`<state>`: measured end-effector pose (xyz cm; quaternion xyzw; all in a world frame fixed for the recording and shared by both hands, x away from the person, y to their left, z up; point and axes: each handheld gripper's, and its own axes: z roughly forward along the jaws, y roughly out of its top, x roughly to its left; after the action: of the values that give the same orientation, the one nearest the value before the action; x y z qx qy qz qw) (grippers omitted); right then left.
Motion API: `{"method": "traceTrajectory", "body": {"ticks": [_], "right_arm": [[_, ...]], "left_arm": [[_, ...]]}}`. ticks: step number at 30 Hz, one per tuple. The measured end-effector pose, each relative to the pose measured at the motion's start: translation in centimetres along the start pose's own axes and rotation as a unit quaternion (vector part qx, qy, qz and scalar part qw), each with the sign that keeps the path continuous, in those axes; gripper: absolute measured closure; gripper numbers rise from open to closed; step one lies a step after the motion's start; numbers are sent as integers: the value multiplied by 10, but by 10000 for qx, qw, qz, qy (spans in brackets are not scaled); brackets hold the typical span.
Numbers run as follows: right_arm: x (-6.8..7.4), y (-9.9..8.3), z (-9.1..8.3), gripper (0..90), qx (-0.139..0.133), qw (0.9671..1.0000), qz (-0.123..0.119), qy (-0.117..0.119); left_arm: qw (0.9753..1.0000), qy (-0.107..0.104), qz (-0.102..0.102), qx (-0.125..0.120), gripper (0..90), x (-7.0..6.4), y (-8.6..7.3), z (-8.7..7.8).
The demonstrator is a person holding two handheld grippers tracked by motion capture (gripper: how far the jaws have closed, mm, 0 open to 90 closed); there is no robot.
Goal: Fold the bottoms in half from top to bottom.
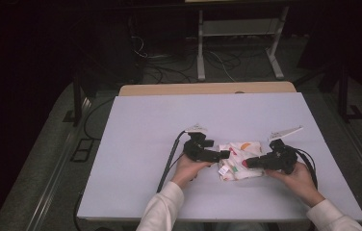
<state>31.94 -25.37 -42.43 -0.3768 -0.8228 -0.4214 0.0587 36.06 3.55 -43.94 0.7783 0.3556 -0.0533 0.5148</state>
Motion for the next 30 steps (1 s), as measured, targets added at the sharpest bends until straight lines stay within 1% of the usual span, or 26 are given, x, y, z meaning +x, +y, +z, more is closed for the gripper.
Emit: {"method": "traceTrajectory", "body": {"ticks": [2,3,4,5,6,7,9,10,11,12,13,15,16,17,20,21,23,26,27,28,30], "right_arm": [[0,-1,-4,695,-150,9997,-116,-124],[0,-1,-6,653,-213,9996,-124,-166],[-2,0,-9,579,-292,9994,-90,-188],[-2,1,-10,537,-305,9993,-88,-207],[-3,2,-11,477,-290,9993,-89,-227],[-4,3,-11,404,-283,9992,-85,-253],[-6,6,-12,285,-246,9992,-70,-315],[-7,7,-13,221,-219,9990,-74,-388],[-7,8,-13,181,-223,9984,-102,-518],[-7,8,-13,181,-223,9984,-102,-518],[-9,11,-15,131,-256,9979,-110,-582],[-10,12,-16,126,-276,9978,-96,-591],[-12,14,-17,59,-245,9978,-102,-608],[-14,16,-18,38,-229,9977,-103,-634],[-16,19,-20,32,-244,9979,-123,-592],[-19,22,-22,16,-264,9980,-136,-563],[-20,23,-23,11,-256,9980,-148,-561],[-24,27,-25,7,-249,9978,-133,-601],[-27,30,-27,6,-265,9979,-104,-589],[-27,30,-27,6,-265,9979,-104,-589],[-34,34,-29,6,-256,9974,-57,-666]], "left_arm": [[10000,39,-12,2,64,1,0,0],[10000,48,-3,24,47,2,0,-1],[10000,71,-5,44,35,2,0,-1],[9998,114,13,151,22,3,2,0],[9998,114,13,151,12,3,2,0],[9997,114,42,203,0,3,3,0],[9996,123,74,241,0,3,5,-1],[9995,157,98,272,0,3,8,-2],[9994,165,126,293,0,3,10,-3],[9994,165,126,293,0,3,10,-3],[9993,171,141,302,0,3,11,-3],[9992,178,199,312,0,3,15,-4],[9992,181,223,280,0,3,18,-6],[9992,181,223,280,0,3,18,-6],[9991,164,280,262,0,3,22,-7],[9990,163,325,272,0,4,25,-8],[9990,174,328,261,0,4,27,-8],[9989,170,366,218,0,6,31,-9],[9989,160,371,247,0,6,32,-9],[9988,160,385,267,0,7,33,-8],[9987,143,401,297,0,7,36,-7]]}}
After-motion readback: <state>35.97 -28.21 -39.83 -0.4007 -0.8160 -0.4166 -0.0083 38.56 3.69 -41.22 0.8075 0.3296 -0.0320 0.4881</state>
